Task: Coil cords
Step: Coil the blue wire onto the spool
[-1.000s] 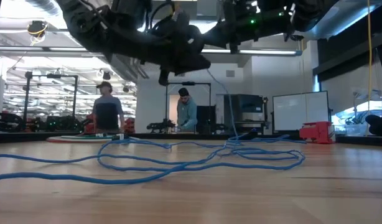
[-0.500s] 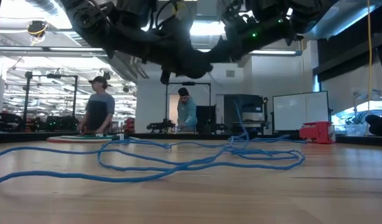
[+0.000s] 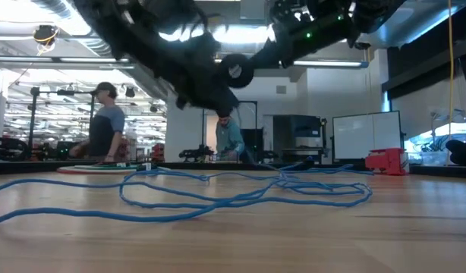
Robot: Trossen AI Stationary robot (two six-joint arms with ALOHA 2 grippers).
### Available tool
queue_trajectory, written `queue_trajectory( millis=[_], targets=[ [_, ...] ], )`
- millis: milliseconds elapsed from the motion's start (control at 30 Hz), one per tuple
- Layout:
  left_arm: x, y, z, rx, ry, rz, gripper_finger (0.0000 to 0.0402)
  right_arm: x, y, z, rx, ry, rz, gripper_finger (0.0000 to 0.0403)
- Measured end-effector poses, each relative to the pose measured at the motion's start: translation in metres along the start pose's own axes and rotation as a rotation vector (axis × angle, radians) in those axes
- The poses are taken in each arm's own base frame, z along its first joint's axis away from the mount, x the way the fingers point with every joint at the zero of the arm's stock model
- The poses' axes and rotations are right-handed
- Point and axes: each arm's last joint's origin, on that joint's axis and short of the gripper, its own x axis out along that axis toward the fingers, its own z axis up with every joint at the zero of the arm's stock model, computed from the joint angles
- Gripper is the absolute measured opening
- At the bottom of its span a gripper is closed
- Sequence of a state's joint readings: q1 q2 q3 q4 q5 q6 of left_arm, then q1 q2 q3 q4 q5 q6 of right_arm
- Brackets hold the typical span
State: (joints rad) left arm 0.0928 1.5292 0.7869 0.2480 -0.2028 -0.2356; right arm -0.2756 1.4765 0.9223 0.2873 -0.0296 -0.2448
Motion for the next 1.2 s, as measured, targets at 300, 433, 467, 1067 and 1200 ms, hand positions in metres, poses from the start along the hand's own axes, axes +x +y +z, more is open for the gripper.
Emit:
queue_trajectory(
  millis=[300, 433, 467, 1067, 1200],
  targets=[
    [-0.031, 0.003, 0.023, -0.005, -0.213, 0.028, 0.0157, -0.033, -0.022, 0.024, -0.031, -0.079, -0.088, 0.0003],
    [-0.021, 0.013, 0.028, -0.024, -0.317, 0.024, 0.0148, -0.035, -0.04, 0.012, 0.02, -0.126, -0.092, 0.0003],
    [-0.016, 0.015, 0.026, -0.032, -0.314, 0.01, 0.0146, -0.035, -0.042, 0.009, 0.027, -0.14, -0.09, 0.0003],
    [0.017, 0.042, 0.008, -0.127, -0.205, -0.094, 0.0143, -0.045, -0.035, -0.031, 0.023, -0.276, -0.108, 0.0003],
    [0.019, 0.048, 0.009, -0.125, -0.205, -0.134, 0.0143, -0.045, -0.035, -0.031, 0.009, -0.272, -0.119, 0.0003]
  ],
)
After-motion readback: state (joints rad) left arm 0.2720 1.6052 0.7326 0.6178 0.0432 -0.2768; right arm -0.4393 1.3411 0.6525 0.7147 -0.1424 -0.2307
